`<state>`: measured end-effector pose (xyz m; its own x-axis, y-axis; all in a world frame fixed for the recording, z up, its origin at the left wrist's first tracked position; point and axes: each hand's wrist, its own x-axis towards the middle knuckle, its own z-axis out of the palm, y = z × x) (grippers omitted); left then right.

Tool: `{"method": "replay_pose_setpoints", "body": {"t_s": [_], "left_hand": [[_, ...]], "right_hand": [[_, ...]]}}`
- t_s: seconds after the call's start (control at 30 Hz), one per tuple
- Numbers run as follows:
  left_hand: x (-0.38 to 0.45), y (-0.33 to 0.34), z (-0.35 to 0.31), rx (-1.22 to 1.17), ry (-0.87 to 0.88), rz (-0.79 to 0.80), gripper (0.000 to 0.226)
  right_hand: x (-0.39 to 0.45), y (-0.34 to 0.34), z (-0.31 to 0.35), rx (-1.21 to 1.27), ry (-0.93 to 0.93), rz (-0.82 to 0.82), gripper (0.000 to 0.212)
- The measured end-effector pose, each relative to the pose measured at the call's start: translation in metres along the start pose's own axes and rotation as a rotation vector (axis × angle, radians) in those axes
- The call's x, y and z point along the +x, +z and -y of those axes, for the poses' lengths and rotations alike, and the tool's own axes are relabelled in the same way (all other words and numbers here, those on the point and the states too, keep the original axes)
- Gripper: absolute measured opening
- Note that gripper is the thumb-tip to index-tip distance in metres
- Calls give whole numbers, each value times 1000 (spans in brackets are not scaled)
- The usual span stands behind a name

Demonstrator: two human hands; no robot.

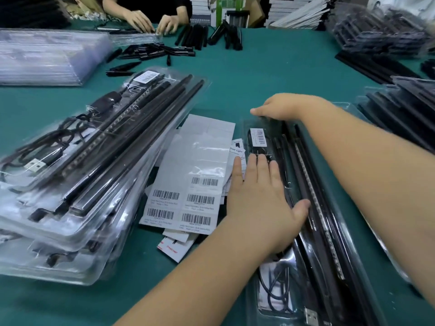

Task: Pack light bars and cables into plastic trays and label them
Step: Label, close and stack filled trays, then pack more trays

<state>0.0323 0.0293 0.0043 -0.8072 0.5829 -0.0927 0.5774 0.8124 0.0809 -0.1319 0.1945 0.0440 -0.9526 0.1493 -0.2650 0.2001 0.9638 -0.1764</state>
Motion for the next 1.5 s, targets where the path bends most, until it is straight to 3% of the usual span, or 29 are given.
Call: {"method": "replay_pose_setpoints", "body": {"t_s": [0.13, 0.23, 0.47, 0.6, 0.7, 0.9, 1.23, 1.5], "left_hand": [[-1, -1, -1, 3, 17, 11, 80], [-4, 0, -4, -7, 26, 11, 80], [-4, 0, -6, -5, 37, -1, 80], [-5, 1, -7, -10, 46, 2, 80], [-5, 2, -8, -18, 43, -2, 80], [-7, 1, -8, -31, 40, 26, 81], [-12, 3, -7, -90, 68, 32, 81], [-10, 0, -2, -494, 43, -121, 81]], "right_hand": [[7, -7, -10, 148, 23, 117, 39], [9, -2, -13, 281, -8, 184, 34], [11, -1, -23, 610, -100, 220, 7], [14, 2, -27, 712, -63, 218, 25], [11, 1, -27, 769, -39, 253, 13], [7, 5, -24, 777, -19, 210, 10], [-6, 13, -19, 652, -82, 49, 22], [-28, 15, -18, 750, -116, -25, 20]]}}
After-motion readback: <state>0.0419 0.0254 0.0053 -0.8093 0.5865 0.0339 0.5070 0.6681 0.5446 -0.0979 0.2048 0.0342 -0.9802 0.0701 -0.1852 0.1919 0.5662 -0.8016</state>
